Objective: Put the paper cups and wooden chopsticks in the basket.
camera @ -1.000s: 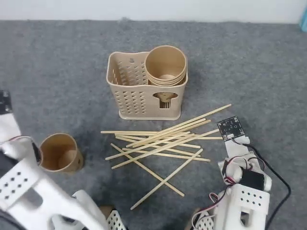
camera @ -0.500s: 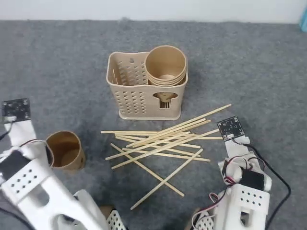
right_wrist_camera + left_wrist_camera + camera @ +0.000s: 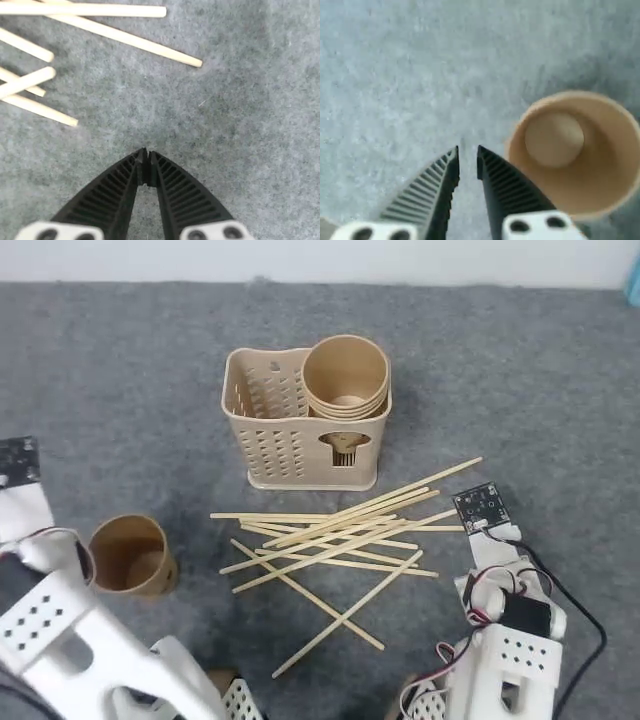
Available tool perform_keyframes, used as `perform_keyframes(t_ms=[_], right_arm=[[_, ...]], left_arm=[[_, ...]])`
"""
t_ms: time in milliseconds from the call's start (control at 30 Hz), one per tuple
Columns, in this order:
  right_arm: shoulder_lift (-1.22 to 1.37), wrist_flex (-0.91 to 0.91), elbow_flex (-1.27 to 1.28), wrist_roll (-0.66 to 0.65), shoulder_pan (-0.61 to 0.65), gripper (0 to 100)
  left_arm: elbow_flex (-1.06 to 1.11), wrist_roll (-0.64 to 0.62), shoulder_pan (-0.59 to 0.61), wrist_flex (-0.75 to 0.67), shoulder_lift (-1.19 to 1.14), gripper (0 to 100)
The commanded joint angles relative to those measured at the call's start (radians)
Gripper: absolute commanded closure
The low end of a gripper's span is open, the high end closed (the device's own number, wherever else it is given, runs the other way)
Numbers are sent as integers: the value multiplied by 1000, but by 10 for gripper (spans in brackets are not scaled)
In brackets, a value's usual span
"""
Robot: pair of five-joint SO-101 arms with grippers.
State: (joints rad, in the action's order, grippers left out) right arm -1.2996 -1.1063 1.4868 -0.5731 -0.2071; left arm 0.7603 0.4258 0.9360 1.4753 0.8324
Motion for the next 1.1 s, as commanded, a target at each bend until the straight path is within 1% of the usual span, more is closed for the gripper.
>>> perform_keyframes(t_ms=[0, 67, 233, 333, 567, 733, 800, 933, 1000, 1067], right_arm=[[-18, -13, -2, -15, 2, 991], [-18, -13, -2, -15, 2, 991], [-18, -13, -2, -15, 2, 991], [-18, -13, -2, -15, 2, 991], [-18, -13, -2, -15, 2, 991], [-18, -13, -2, -15, 2, 991], [-18, -13, -2, -15, 2, 991], [-18, -12, -2, -15, 4, 991], [-18, -12, -2, -15, 7, 991], [-18, -10, -2, -15, 7, 991]], left_arm=[[-41, -11, -17, 14, 12, 937], [-22, -29, -23, 11, 14, 937], [24, -75, -135, 9, 15, 937], [36, -118, -176, 5, 15, 937], [140, -132, -178, -124, 11, 930], [216, -135, -175, -181, 17, 838], [220, -135, -175, -186, 17, 821], [194, -137, -175, -175, 18, 824], [154, -137, -175, -144, 18, 824], [93, -138, -175, -83, 18, 824]])
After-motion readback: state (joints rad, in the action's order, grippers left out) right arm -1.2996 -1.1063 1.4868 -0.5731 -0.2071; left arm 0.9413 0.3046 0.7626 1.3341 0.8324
